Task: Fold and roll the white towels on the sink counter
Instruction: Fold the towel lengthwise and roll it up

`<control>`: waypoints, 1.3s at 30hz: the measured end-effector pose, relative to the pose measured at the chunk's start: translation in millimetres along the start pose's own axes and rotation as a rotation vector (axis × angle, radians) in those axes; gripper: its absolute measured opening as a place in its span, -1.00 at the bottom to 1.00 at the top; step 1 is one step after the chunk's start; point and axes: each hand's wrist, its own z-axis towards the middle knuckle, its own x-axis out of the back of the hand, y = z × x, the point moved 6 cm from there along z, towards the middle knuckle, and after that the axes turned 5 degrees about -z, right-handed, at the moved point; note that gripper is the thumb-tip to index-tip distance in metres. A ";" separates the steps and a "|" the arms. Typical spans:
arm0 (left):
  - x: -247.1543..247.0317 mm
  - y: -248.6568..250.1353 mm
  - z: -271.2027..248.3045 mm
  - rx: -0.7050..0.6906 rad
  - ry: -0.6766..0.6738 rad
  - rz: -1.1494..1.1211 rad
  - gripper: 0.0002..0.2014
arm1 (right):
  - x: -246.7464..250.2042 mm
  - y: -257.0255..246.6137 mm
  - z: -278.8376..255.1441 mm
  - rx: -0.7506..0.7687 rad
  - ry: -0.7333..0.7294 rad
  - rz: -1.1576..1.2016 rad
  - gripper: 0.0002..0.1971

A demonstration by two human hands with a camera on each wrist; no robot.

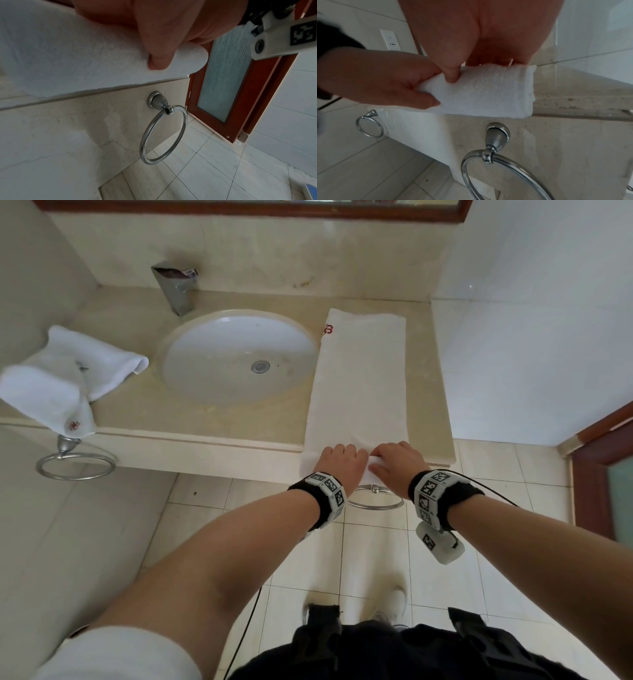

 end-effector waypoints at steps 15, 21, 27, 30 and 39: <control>17.4 -2.2 12.0 0.061 -0.019 0.012 -0.69 | -8.4 -14.6 13.1 0.064 0.069 -0.212 -0.67; 17.0 -13.9 4.4 0.054 0.026 -0.024 -0.75 | -4.2 -8.1 14.4 0.122 0.029 -0.173 -0.65; 12.1 -28.6 7.5 0.054 0.013 -0.180 -0.67 | -0.5 -4.7 18.9 0.117 0.042 -0.215 -0.56; 14.9 -35.7 10.3 0.044 0.046 -0.204 -0.68 | 8.5 -1.6 18.2 0.102 0.052 -0.119 -0.53; 8.3 -41.9 12.5 0.011 0.073 -0.132 -0.75 | 7.4 -0.5 18.2 0.092 -0.006 -0.218 -0.59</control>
